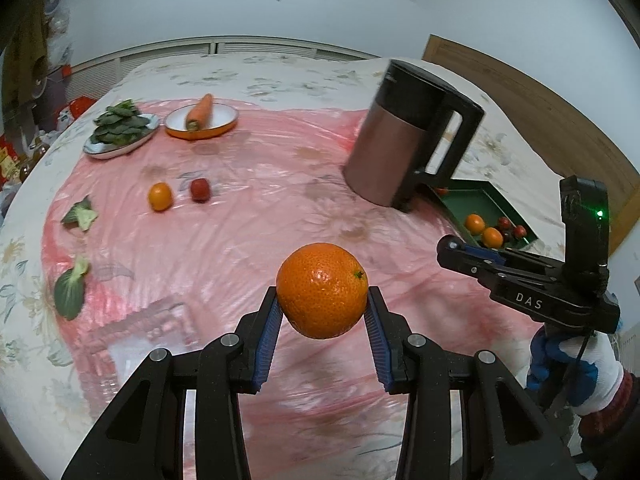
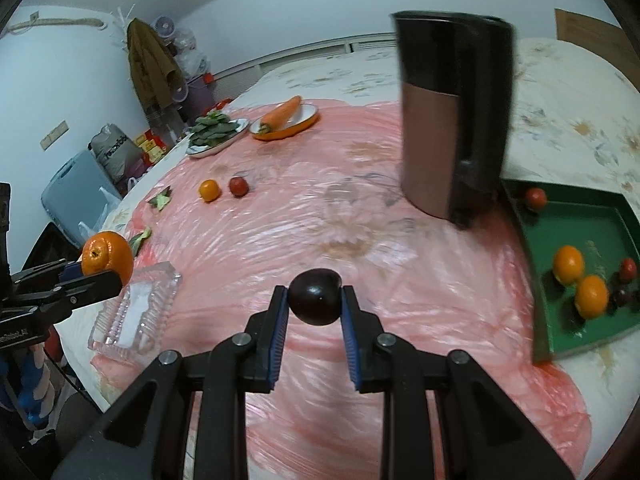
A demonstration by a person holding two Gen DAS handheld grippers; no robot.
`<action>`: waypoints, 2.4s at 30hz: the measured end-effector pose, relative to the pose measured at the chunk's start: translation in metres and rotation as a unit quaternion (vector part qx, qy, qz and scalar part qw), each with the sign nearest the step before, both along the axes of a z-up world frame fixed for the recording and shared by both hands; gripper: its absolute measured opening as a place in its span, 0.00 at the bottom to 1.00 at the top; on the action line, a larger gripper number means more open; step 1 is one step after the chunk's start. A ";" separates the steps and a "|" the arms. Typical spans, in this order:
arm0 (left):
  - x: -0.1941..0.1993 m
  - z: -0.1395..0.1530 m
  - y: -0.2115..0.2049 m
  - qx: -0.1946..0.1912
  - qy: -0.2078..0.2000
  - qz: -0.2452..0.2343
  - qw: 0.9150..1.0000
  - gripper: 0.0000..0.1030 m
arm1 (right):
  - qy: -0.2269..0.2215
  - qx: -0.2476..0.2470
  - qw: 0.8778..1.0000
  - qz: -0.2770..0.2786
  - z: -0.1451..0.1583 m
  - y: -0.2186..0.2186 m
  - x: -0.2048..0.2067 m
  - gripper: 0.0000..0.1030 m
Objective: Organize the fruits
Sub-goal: 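Lower the dark plum into the green tray with the right gripper while the left gripper lowers the orange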
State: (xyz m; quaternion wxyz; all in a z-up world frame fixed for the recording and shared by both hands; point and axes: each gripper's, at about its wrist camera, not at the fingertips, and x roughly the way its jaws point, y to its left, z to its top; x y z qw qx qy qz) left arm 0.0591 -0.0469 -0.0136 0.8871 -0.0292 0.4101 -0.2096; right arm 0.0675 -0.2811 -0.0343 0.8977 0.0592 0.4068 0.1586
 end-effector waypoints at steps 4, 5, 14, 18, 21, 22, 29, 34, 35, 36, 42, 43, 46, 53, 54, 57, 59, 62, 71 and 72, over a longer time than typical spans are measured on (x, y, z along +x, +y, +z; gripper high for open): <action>0.001 0.000 -0.025 0.000 0.001 -0.016 1.000 0.35 | -0.003 -0.004 1.000 -0.017 -0.001 -0.027 -0.006 0.35; 0.001 0.000 -0.031 -0.001 0.002 -0.019 1.000 0.35 | -0.004 -0.004 1.000 -0.021 -0.001 -0.034 -0.008 0.35; 0.011 -0.006 -0.097 0.004 0.009 -0.060 0.998 0.35 | -0.012 -0.009 0.997 -0.073 -0.003 -0.105 -0.015 0.35; 0.016 -0.010 -0.125 0.004 0.013 -0.077 0.997 0.35 | -0.012 -0.011 0.995 -0.097 -0.008 -0.135 -0.015 0.35; 0.020 -0.013 -0.144 0.004 0.016 -0.087 0.996 0.35 | -0.012 -0.014 0.993 -0.117 -0.012 -0.159 -0.016 0.35; 0.022 -0.014 -0.151 0.004 0.017 -0.091 0.996 0.35 | -0.013 -0.015 0.992 -0.121 -0.013 -0.165 -0.016 0.35; 0.035 -0.020 -0.197 0.006 0.023 -0.120 0.993 0.35 | -0.015 -0.020 0.986 -0.163 -0.020 -0.218 -0.013 0.35; 0.043 -0.025 -0.230 0.008 0.025 -0.140 0.990 0.35 | -0.018 -0.020 0.982 -0.186 -0.024 -0.248 -0.011 0.35; 0.045 -0.025 -0.236 0.008 0.026 -0.144 0.989 0.35 | -0.018 -0.020 0.981 -0.190 -0.025 -0.254 -0.011 0.35; 0.046 -0.027 -0.243 0.009 0.026 -0.148 0.989 0.35 | -0.018 -0.020 0.981 -0.193 -0.025 -0.259 -0.011 0.35; 0.056 -0.034 -0.285 0.022 0.028 -0.172 0.984 0.35 | -0.013 -0.028 0.976 -0.217 -0.035 -0.290 -0.006 0.35; 0.058 -0.036 -0.289 0.024 0.028 -0.175 0.984 0.35 | -0.013 -0.030 0.975 -0.220 -0.036 -0.294 -0.006 0.35; 0.061 -0.040 -0.304 0.029 0.028 -0.185 0.982 0.35 | -0.011 -0.038 0.972 -0.230 -0.039 -0.308 -0.003 0.35; 0.066 -0.049 -0.331 0.044 0.029 -0.203 0.978 0.35 | -0.002 -0.048 0.969 -0.244 -0.048 -0.332 0.004 0.35; 0.067 -0.051 -0.334 0.049 0.028 -0.204 0.977 0.35 | -0.001 -0.050 0.968 -0.245 -0.050 -0.334 0.004 0.35; 0.069 -0.058 -0.343 0.061 0.030 -0.207 0.976 0.35 | 0.004 -0.052 0.968 -0.247 -0.054 -0.338 0.005 0.35; 0.070 -0.063 -0.347 0.069 0.031 -0.209 0.975 0.35 | 0.006 -0.054 0.968 -0.246 -0.058 -0.340 0.007 0.35; 0.070 -0.068 -0.352 0.079 0.030 -0.210 0.974 0.35 | 0.006 -0.061 0.968 -0.244 -0.060 -0.341 0.010 0.35; 0.074 -0.081 -0.362 0.093 0.036 -0.208 0.973 0.35 | 0.010 -0.077 0.969 -0.235 -0.064 -0.337 0.017 0.35; 0.074 -0.081 -0.362 0.094 0.036 -0.208 0.973 0.35 | 0.009 -0.077 0.969 -0.235 -0.064 -0.337 0.017 0.35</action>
